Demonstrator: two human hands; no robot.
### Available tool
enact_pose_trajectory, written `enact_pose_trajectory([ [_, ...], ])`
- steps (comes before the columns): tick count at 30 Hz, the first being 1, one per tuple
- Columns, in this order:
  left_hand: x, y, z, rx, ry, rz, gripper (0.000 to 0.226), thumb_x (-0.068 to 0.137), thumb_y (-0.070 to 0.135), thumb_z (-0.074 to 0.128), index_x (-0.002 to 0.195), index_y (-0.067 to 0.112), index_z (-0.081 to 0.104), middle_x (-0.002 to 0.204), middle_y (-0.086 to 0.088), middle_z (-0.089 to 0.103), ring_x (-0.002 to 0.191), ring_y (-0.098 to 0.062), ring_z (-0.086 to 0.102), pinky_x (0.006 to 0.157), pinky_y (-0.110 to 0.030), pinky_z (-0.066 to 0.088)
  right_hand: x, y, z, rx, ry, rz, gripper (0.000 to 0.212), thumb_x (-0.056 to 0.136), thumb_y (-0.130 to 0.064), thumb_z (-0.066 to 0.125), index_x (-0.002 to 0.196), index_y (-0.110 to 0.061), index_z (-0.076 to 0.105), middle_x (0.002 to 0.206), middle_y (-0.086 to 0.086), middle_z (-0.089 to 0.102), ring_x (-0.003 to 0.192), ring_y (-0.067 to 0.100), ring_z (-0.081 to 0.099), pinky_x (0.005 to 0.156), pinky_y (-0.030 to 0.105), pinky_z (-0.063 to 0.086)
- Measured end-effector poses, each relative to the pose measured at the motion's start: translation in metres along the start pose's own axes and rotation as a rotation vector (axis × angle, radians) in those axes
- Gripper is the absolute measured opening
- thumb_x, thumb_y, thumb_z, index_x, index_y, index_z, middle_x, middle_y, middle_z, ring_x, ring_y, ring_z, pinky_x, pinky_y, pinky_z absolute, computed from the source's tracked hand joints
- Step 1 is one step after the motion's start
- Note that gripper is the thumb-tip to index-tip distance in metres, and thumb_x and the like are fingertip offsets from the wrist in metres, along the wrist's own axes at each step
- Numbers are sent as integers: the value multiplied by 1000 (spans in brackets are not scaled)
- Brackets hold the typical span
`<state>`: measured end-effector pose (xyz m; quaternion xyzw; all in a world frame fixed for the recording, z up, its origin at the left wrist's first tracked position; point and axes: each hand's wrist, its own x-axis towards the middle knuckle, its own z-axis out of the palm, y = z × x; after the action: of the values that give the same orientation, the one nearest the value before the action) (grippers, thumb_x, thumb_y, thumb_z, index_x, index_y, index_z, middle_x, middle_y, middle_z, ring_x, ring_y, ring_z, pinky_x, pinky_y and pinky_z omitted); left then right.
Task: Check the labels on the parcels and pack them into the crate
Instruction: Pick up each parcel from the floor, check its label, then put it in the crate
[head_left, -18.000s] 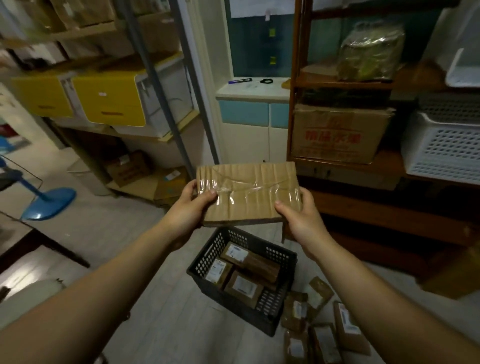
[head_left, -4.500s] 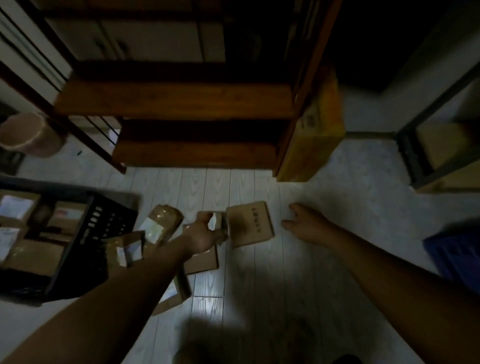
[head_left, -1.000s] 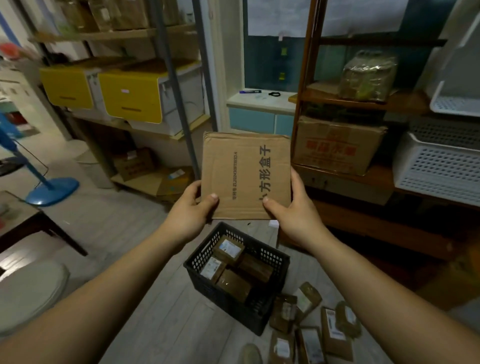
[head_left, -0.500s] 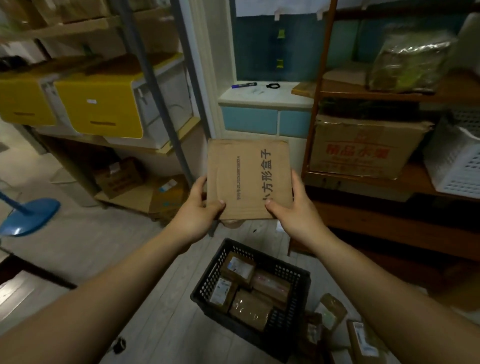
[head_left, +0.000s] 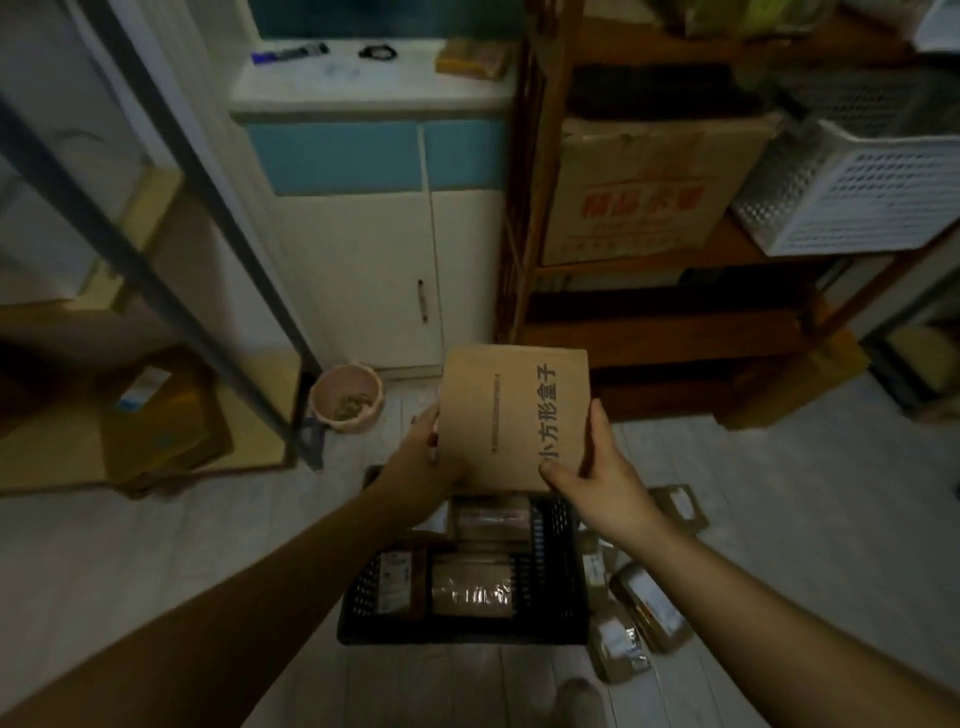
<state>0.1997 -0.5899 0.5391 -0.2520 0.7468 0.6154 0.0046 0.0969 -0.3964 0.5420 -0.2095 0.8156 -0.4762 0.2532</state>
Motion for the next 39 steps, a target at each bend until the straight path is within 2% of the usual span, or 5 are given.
enact_pose_trajectory([
  [8,62,-149,51,-204,33,-342,58,90,24,59,140,31,30,132,-1,45,111,-26,52,80,-46,56,37,138,60,-57,45,129,69,77,-21,74,133,-29,35,113,-28,49,107,-8,50,89,26,51],
  [22,117,-323,126,-426,65,-610,56,93,16,55,141,34,32,113,6,52,91,-18,57,54,-33,56,65,311,96,175,-152,339,99,63,-64,68,147,-43,21,141,-6,45,124,10,47,107,38,39],
  [28,117,-344,153,-396,-10,-627,54,96,16,50,144,32,30,96,20,49,80,-7,54,51,-26,55,55,341,91,85,-77,392,92,73,-61,65,146,-46,12,155,-10,10,129,6,22,88,-1,27],
  [33,125,-341,176,-103,-171,-500,40,98,29,44,138,33,37,103,11,54,75,1,54,46,-9,47,51,350,98,-260,-49,365,102,59,-81,54,145,-50,10,156,-10,5,142,26,13,110,47,27],
  [39,142,-359,188,238,-283,-514,49,96,13,49,142,11,33,115,-1,55,94,-16,56,71,-8,47,56,378,113,-641,-171,306,98,67,-82,47,146,-45,3,155,-5,-2,139,37,-1,107,57,24],
])
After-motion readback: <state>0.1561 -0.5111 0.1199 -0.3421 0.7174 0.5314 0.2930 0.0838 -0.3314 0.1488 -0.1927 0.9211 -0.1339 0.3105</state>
